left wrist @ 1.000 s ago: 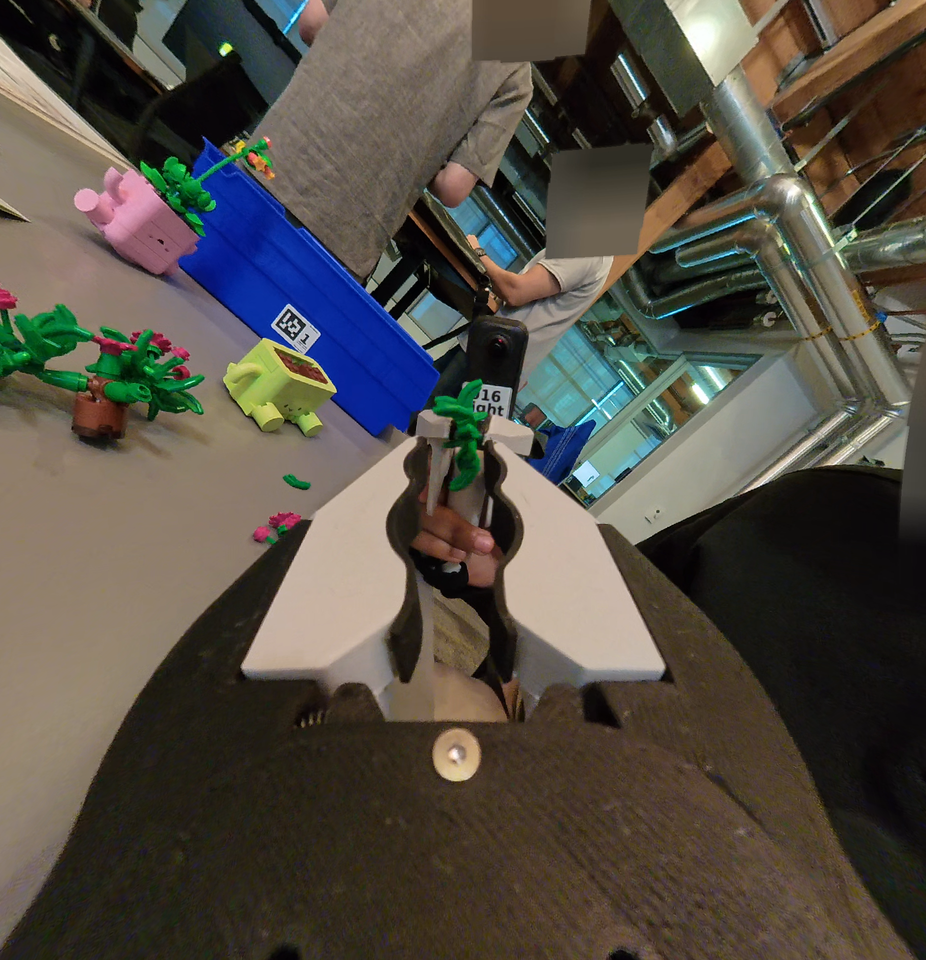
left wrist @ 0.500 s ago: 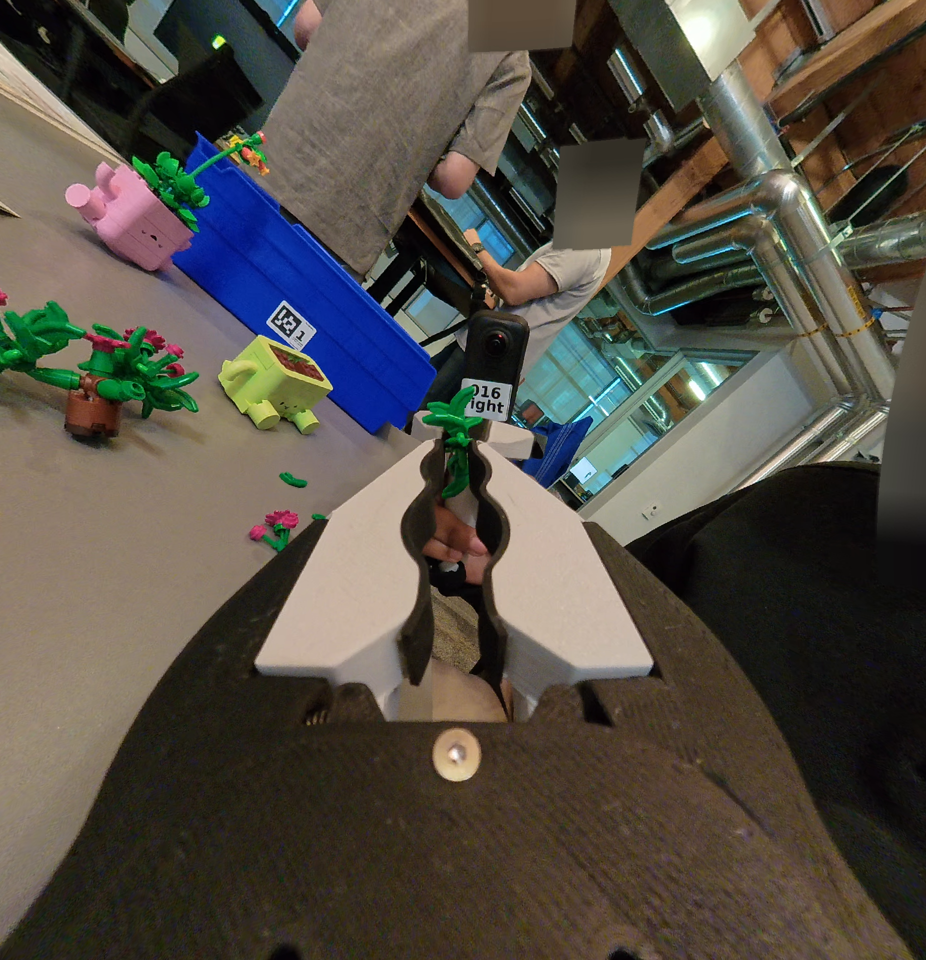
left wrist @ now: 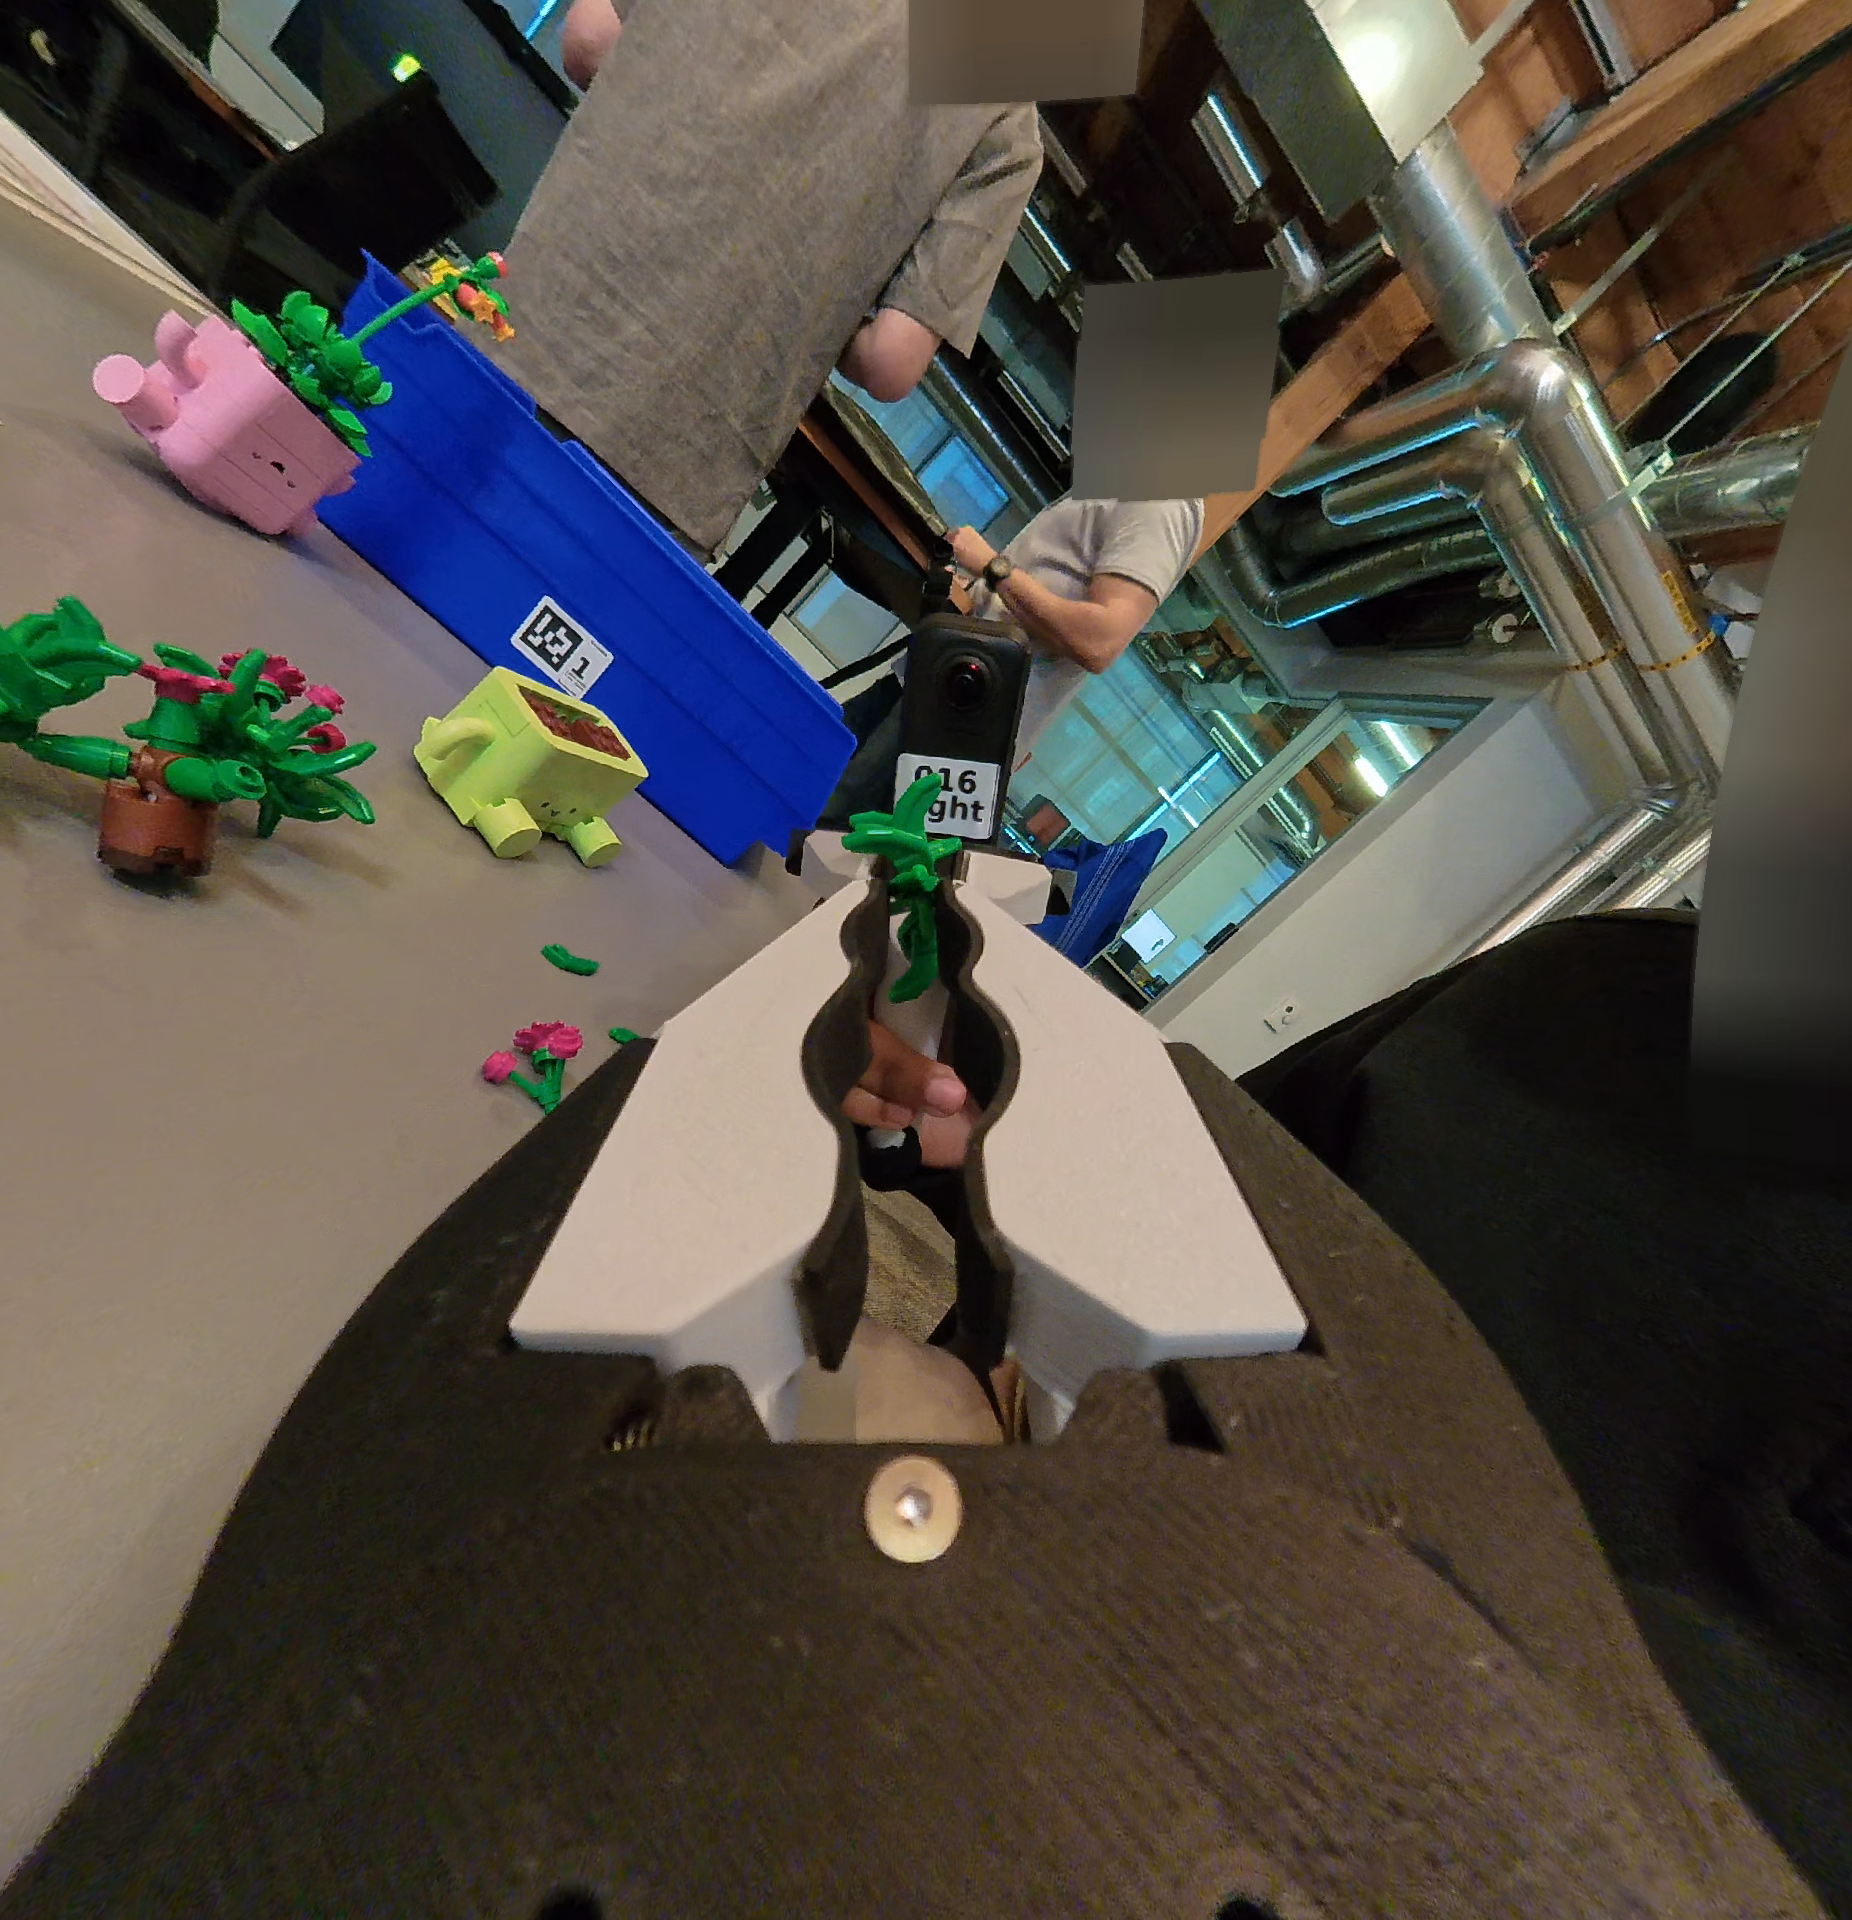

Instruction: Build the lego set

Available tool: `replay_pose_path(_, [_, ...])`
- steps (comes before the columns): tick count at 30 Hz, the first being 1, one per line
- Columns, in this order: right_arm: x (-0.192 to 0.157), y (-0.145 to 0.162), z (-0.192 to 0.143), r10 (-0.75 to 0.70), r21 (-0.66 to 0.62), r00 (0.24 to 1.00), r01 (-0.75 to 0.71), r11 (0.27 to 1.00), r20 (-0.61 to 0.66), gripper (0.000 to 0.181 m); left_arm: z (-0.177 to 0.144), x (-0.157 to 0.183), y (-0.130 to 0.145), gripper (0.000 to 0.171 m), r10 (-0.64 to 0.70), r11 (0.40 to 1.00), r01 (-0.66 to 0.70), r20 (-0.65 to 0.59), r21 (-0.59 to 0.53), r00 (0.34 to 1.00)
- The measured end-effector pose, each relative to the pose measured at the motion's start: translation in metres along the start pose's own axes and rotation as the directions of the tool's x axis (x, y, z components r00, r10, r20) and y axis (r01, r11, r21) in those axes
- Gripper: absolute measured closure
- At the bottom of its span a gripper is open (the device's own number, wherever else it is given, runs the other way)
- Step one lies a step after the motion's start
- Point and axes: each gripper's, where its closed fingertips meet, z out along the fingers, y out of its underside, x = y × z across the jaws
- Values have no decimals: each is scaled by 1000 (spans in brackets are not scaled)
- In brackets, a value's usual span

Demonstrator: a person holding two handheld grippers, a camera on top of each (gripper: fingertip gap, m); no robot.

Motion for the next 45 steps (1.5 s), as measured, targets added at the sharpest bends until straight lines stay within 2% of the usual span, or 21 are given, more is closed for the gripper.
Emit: replay_pose_path(45, [-2,-3,-2,27,22,999,-27,999,36,173,-1,-1,-3,161,-3,1000,3,-1,20,1000])
